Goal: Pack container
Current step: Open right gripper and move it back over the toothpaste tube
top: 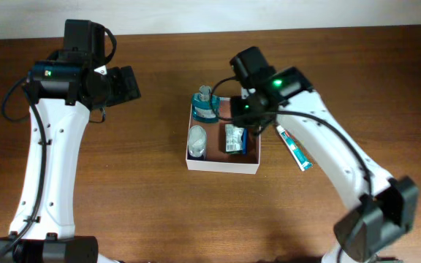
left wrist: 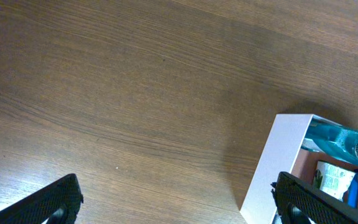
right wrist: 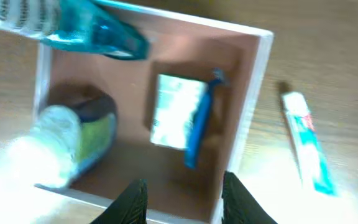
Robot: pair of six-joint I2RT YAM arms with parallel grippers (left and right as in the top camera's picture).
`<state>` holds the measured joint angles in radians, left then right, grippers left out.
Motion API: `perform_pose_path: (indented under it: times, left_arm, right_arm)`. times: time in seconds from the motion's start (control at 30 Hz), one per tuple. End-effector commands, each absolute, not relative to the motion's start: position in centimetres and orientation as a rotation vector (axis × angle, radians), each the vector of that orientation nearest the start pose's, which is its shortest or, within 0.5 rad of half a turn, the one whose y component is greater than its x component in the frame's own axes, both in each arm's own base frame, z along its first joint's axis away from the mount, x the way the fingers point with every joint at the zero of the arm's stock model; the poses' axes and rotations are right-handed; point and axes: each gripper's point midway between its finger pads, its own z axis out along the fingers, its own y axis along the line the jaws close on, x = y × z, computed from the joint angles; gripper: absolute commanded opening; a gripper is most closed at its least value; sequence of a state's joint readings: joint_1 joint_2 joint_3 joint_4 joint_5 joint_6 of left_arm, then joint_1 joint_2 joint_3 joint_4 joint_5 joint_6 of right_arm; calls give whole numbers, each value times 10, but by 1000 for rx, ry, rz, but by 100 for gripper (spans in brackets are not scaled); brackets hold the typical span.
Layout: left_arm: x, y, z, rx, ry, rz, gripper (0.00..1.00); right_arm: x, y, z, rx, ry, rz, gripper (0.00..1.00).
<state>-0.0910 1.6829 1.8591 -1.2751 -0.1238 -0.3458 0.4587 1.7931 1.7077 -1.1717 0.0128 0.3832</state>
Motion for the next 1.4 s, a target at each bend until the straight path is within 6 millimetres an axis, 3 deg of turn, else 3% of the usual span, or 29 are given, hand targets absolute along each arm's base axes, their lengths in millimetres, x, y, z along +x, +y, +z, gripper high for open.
perform_pose_path:
  times: [0.0, 0.23, 0.43, 0.57, 0.87, 0.97, 1.23, 1.37]
  left_arm:
    - [391, -13, 267, -386, 2608, 21, 99]
    - [391, -13, 267, -386, 2608, 21, 99]
    - [391, -13, 267, -386, 2608, 21, 99]
    - [391, -13, 267, -386, 2608, 21, 99]
    - [391, -13, 267, -386, 2608, 21, 99]
    - [391, -13, 267, -386, 2608, 21, 99]
    - [391, -13, 267, -386, 2608, 21, 99]
    - [391, -13, 267, -386, 2608, 21, 100]
  right_arm:
    - [363, 132, 183, -130, 2841, -47, 32]
    - [352, 84, 173, -190, 2937, -177, 32]
    - [351, 56, 165, -100, 2974, -200, 34]
    - [345, 42, 143, -126, 3018, -222, 35]
    - [337, 34, 87, -232, 3039, -247, 34]
    - [340, 35, 78, -227, 3021, -242, 35]
    - [339, 35, 58, -309, 3001, -243, 50]
    - [341, 32, 52, -286, 2991, -229, 50]
